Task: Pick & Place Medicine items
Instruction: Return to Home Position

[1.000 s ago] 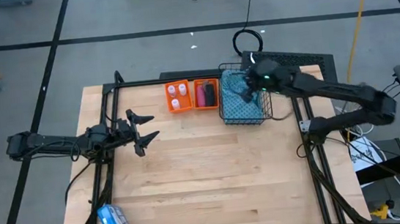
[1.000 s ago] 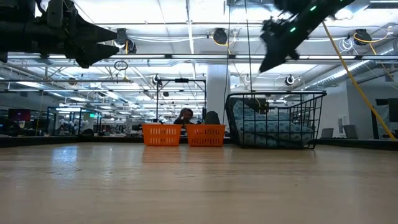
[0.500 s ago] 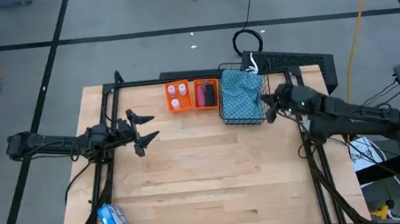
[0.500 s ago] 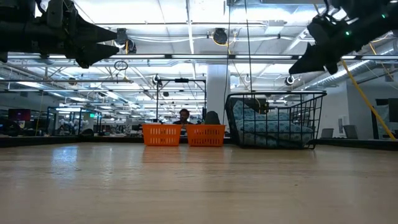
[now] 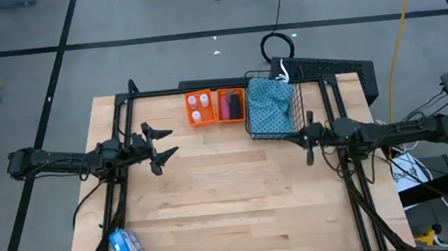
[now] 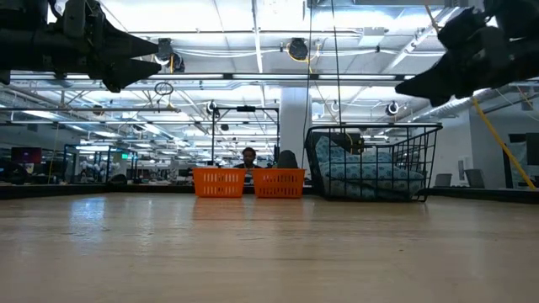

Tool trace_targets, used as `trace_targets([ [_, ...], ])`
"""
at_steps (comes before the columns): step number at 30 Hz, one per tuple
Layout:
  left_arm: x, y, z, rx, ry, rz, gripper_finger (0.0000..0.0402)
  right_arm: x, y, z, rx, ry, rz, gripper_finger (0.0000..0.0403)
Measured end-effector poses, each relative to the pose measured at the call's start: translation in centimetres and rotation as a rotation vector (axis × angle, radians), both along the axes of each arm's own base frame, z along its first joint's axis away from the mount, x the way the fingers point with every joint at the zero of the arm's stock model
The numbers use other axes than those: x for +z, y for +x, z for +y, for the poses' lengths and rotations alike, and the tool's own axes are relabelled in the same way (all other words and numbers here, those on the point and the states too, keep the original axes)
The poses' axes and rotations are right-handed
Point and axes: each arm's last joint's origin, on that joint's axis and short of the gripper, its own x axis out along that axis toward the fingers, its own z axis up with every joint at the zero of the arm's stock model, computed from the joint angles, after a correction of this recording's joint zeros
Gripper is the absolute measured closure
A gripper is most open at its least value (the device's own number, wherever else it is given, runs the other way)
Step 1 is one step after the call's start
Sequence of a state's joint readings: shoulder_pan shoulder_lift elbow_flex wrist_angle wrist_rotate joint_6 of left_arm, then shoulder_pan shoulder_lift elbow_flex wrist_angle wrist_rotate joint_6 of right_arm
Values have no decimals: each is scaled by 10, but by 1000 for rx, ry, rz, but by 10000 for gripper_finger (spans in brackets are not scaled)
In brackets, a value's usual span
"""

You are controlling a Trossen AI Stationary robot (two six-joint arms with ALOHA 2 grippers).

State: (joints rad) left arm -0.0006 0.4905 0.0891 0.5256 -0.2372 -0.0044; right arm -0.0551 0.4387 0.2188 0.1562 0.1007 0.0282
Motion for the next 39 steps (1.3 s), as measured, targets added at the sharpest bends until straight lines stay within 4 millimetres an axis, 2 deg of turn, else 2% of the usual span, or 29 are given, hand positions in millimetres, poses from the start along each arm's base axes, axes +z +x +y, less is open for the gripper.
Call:
trace_targets([
  [6,0,0,0,0,0,0,91,3,-7,11,-46,-87,-39,401],
  [14,0,0,0,0,0,0,91,-14,-17,18,-22,-98,-73,401],
  [22,1,0,0,1,8,-5,91,-18,-25,17,-22,-132,-146,399],
  [28,13,-3,0,21,104,-114,91,-15,-29,15,-94,-147,-179,402],
  [32,17,-5,-1,-43,-78,-202,91,-14,-30,15,-92,-148,-189,402],
  [39,3,-15,-2,-34,8,-16,91,-16,-31,15,-89,-163,-171,400],
])
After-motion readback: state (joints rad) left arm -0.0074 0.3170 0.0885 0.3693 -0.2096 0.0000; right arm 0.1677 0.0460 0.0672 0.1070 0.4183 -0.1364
